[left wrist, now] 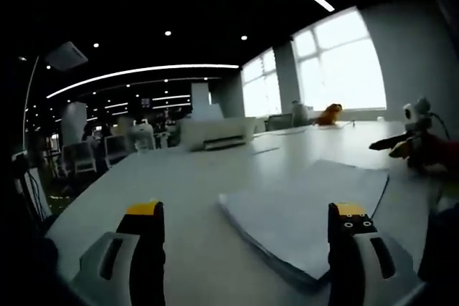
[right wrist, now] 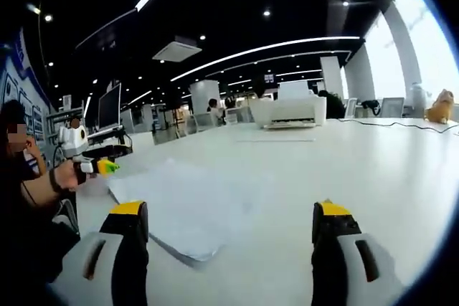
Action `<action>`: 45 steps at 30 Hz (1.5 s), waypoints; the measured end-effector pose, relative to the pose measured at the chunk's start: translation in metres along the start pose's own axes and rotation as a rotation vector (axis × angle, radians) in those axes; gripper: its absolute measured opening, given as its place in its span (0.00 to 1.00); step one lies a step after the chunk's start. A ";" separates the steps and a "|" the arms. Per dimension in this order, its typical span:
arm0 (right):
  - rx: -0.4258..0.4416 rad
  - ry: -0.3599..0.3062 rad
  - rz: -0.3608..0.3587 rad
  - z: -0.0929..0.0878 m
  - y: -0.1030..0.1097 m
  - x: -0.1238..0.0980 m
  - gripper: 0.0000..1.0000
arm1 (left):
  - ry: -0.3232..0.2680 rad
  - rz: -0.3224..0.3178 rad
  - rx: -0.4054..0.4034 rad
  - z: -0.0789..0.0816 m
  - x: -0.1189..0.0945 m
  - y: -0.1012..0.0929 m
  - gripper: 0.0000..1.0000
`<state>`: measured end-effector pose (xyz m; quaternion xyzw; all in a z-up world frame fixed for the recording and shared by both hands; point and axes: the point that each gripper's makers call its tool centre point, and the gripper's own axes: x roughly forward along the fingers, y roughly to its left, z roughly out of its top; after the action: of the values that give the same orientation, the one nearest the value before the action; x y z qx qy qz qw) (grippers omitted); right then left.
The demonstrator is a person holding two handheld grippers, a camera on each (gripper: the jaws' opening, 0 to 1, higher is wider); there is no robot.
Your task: Organize the stack of printing papers by aligning and flattening the scattered papers on the table
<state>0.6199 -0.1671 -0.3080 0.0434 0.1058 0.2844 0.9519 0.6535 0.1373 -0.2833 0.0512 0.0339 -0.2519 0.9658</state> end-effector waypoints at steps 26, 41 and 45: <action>0.028 -0.031 -0.063 0.017 -0.009 -0.096 0.90 | 0.003 0.030 0.001 0.008 -0.073 0.005 0.97; 0.003 0.010 -0.107 0.028 0.004 -0.133 0.90 | 0.051 0.022 -0.015 0.016 -0.119 -0.005 0.97; 0.004 0.019 -0.114 0.031 0.006 -0.139 0.90 | 0.059 0.019 -0.020 0.022 -0.131 -0.005 0.97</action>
<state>0.5103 -0.2390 -0.2527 0.0364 0.1179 0.2297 0.9654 0.5380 0.1933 -0.2504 0.0494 0.0644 -0.2405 0.9672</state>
